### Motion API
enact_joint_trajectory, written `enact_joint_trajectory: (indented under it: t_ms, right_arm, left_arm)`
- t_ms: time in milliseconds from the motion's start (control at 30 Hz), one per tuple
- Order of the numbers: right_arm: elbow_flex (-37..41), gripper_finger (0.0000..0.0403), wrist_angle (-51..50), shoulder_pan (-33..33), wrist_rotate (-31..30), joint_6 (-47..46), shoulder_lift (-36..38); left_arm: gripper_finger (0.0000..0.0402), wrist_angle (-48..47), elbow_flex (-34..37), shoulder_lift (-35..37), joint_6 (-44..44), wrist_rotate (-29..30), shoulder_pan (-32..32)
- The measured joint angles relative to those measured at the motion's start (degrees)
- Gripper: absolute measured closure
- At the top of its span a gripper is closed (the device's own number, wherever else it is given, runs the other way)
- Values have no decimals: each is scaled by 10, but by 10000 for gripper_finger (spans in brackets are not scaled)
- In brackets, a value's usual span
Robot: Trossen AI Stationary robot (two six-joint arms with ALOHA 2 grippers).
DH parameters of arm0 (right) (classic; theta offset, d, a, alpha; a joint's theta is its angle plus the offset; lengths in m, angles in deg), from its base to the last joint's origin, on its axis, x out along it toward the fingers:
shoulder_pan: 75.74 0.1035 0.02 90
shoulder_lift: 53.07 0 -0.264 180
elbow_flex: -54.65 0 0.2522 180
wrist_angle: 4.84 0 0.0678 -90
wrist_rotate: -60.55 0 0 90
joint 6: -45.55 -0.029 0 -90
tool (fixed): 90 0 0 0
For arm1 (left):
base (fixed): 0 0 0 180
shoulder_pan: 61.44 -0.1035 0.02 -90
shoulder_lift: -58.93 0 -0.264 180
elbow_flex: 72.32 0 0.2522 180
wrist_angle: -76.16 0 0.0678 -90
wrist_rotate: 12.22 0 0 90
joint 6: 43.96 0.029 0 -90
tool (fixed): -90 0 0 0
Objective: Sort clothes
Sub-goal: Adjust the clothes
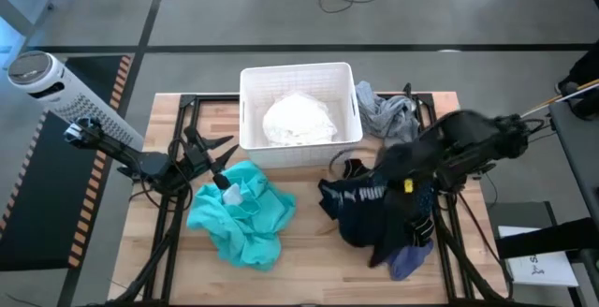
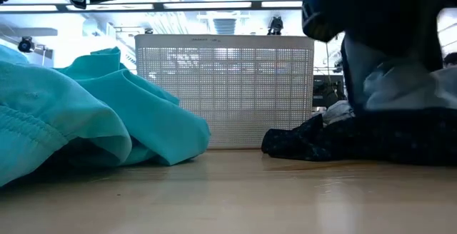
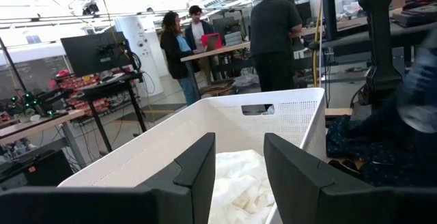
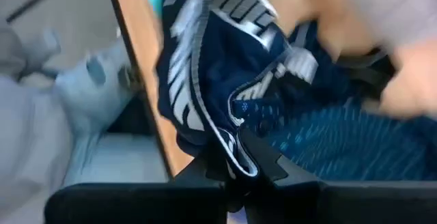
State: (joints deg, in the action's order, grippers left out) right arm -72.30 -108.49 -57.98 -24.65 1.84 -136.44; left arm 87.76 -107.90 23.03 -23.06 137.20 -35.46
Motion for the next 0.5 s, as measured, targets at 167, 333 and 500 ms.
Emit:
enact_joint_trajectory:
  t_ms: [167, 333, 500]
  right_arm:
    - [110, 403, 0, 0, 90, -3, -10]
    - [231, 403, 1, -1, 173, 20, -12]
    - [331, 403, 8, -3, 225, 43, -12]
  left_arm:
    - [287, -1, 0, 0, 0, 0, 0]
    - [287, 0, 0, 0, 0, 0, 0]
    - [287, 0, 0, 0, 0, 0, 0]
